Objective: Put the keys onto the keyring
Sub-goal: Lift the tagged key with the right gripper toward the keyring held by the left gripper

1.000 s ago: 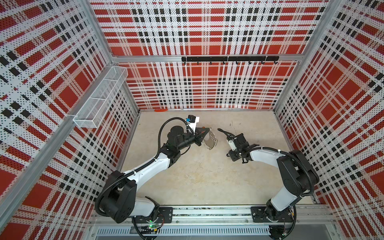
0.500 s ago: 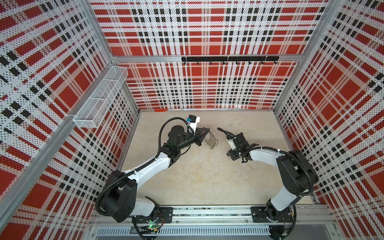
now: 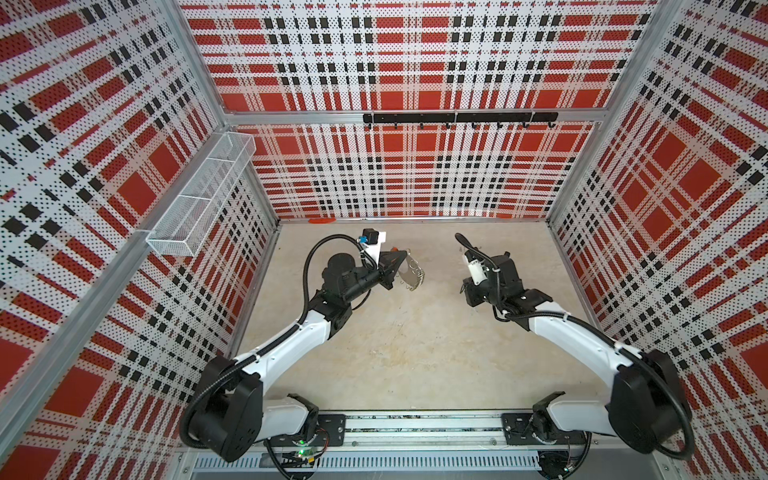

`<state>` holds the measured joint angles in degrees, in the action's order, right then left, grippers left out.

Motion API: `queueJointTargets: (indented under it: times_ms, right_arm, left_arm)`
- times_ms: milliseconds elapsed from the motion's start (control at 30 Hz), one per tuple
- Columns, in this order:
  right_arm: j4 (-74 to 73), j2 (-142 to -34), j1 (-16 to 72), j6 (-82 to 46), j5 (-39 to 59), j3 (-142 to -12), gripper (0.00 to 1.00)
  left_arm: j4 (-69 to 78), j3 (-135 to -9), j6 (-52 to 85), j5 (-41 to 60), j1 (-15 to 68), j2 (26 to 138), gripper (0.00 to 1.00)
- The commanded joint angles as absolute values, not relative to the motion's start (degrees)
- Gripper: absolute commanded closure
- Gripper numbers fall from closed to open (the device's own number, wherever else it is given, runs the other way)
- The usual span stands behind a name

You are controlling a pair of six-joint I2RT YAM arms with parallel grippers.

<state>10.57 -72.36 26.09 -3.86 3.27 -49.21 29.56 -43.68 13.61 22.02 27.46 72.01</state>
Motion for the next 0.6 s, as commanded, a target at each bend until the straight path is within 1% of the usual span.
queueJointTargets:
  times_ms: [0,67,167,267,367,567]
  right_arm:
    - [3.42,-67.3,26.03,-7.53,15.83,-47.81,1.0]
    - [1.85,-66.23,25.37,-9.88,20.88,-48.46,1.0]
    - [-0.08,-66.56,24.16,-13.68,27.12,-49.82,1.0]
    - [-1.95,-67.56,23.52,-17.4,31.91,-51.25,1.0]
    - [-3.81,-68.42,23.21,-20.87,35.51,-52.69,1.0]
    - [-11.91,-67.46,23.25,-26.35,38.72,-51.11,1.0]
  left_arm:
    - [38.61,-39.81,4.68,18.05,28.14,67.61,0.98]
    - [38.79,-39.74,2.32,16.8,28.41,66.88,0.97]
    - [37.04,-40.92,-0.81,19.73,28.31,67.21,0.96]
    - [37.03,-40.93,-4.76,21.81,29.14,67.75,1.0]
    - [37.17,-40.81,-8.04,23.0,29.93,68.52,1.0]
    - [37.17,-43.16,-7.09,24.67,30.13,71.57,1.0]
